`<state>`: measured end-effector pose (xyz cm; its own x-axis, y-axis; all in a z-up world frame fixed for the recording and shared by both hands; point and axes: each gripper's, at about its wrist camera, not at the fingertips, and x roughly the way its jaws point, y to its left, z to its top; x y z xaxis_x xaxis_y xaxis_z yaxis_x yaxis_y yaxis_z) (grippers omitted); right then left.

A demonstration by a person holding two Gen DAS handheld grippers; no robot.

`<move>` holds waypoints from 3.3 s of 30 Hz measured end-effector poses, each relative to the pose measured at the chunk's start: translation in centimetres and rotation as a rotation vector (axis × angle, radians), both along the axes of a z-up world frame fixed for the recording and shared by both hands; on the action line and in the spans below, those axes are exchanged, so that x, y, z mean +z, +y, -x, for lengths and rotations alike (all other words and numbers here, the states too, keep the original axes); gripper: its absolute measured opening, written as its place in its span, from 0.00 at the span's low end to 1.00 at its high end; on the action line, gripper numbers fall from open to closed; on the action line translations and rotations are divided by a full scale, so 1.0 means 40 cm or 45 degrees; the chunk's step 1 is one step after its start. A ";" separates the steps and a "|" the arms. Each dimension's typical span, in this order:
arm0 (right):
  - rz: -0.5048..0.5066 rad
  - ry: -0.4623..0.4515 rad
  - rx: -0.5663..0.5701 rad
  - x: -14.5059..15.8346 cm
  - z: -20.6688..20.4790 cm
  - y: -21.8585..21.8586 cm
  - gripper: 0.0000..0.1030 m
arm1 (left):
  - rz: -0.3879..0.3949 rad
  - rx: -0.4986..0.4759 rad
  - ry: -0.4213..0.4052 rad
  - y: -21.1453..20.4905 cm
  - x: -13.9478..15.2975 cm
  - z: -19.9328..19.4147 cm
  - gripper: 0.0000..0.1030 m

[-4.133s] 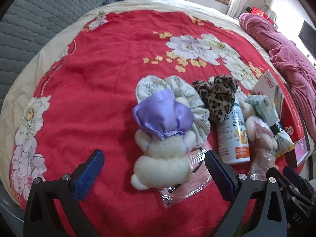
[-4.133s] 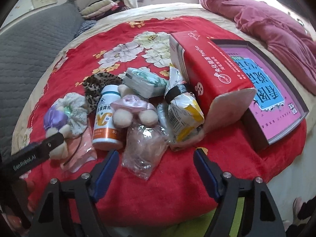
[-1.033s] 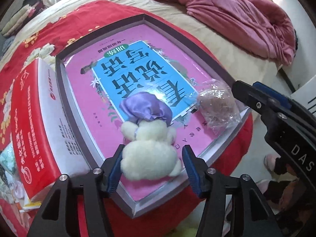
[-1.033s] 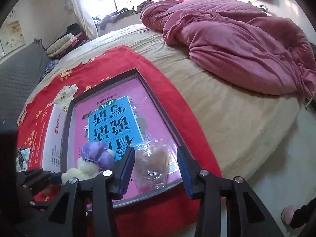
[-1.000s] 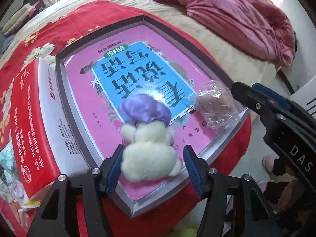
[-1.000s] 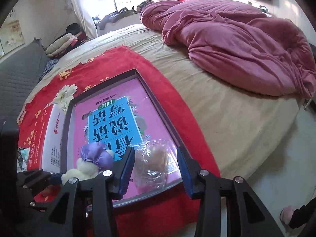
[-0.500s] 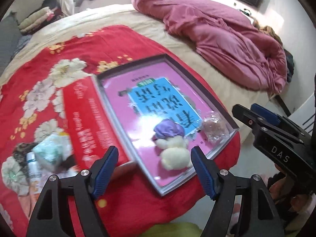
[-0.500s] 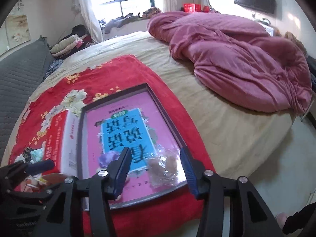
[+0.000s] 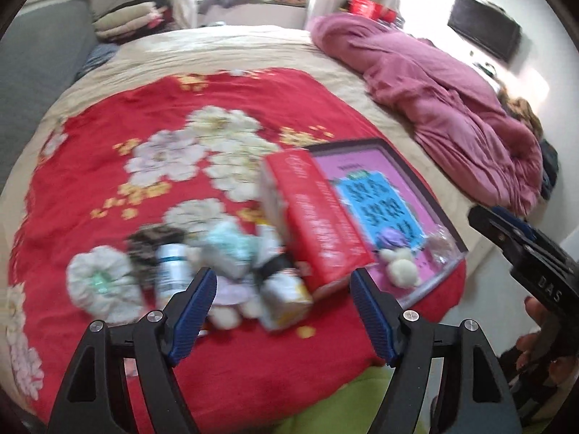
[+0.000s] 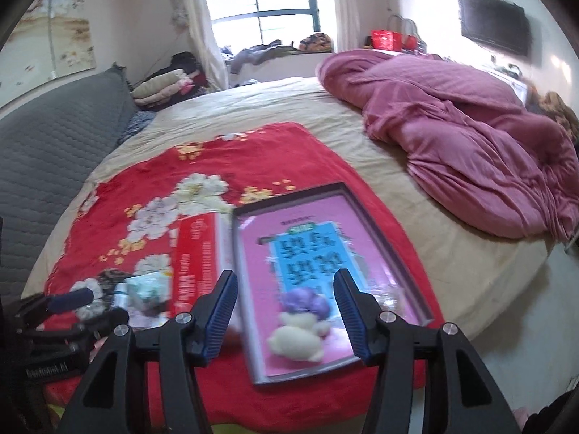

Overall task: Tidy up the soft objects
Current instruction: 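Withdraw both tools from the box lid back toward the pile, then grasp the leopard-print scrunchie with the left tool, then grasp the yellow-white snack packet with the right tool while the left tool lifts the scrunchie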

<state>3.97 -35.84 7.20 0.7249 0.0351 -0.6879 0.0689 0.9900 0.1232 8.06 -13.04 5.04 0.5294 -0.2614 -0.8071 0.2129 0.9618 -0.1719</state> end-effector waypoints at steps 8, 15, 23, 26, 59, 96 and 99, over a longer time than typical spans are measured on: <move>0.035 -0.008 0.115 0.027 0.004 0.164 0.53 | 0.031 0.185 -0.012 0.229 0.008 0.007 0.75; 0.053 0.026 0.204 0.004 0.003 0.295 0.53 | 0.027 0.267 0.009 0.361 -0.029 0.033 0.75; 0.090 0.118 0.294 -0.072 -0.005 0.424 0.53 | 0.057 0.284 0.063 0.413 -0.085 0.031 0.75; 0.109 0.132 0.318 -0.097 -0.011 0.454 0.53 | 0.052 0.264 0.080 0.401 -0.100 0.008 0.75; 0.063 0.294 0.223 -0.308 -0.116 0.418 0.25 | -0.050 0.057 0.184 0.286 -0.258 -0.286 0.65; 0.000 0.015 0.288 -0.101 -0.102 0.393 0.21 | 0.177 -0.024 -0.019 0.271 -0.045 -0.241 0.06; -0.011 -0.027 0.276 -0.063 -0.106 0.374 0.21 | 0.180 -0.048 -0.052 0.248 -0.003 -0.234 0.06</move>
<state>8.20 -20.86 4.66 0.7140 0.1970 -0.6718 -0.1478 0.9804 0.1305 17.42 -3.12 4.92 0.5486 -0.3917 -0.7387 0.2583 0.9197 -0.2958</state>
